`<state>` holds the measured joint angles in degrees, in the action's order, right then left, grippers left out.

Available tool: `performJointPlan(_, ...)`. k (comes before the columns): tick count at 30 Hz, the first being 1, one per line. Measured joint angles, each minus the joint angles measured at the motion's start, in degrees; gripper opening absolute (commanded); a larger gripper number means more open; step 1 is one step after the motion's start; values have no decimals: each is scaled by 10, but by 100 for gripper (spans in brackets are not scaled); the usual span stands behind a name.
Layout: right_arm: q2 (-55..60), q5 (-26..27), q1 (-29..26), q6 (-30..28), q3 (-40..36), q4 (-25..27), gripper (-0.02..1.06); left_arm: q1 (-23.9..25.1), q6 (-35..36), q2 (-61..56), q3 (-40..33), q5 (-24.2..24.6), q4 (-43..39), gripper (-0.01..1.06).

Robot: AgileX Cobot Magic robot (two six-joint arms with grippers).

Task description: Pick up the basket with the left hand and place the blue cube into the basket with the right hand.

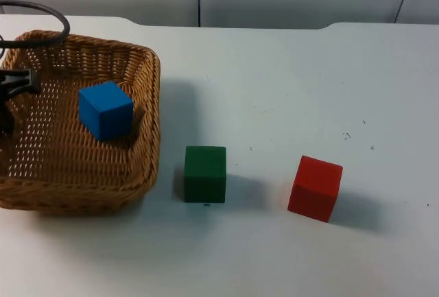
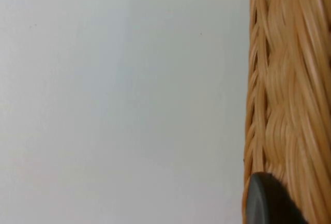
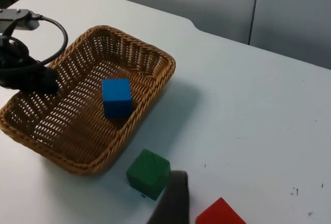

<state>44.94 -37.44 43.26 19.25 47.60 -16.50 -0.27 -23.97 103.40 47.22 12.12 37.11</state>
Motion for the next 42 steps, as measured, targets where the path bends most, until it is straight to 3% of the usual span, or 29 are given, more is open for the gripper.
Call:
performJointPlan(5,0,0,0,0,0,0,76,0,0,0,1,-1,-24,9)
performJointPlan(8,0,0,0,0,0,0,76,0,0,0,1,-3,-42,28)
performJointPlan(9,0,0,0,0,0,0,76,0,0,0,1,-3,-46,28)
performJointPlan(13,0,0,0,0,0,0,76,1,0,2,1,-3,-67,55)
performJointPlan(17,0,-1,0,0,0,0,76,1,0,2,1,-6,-86,63)
performJointPlan(27,0,-2,0,0,0,0,76,1,0,-67,24,26,-103,63)
performJointPlan(42,0,-2,0,0,0,-24,76,1,-1,-466,72,125,-97,63)
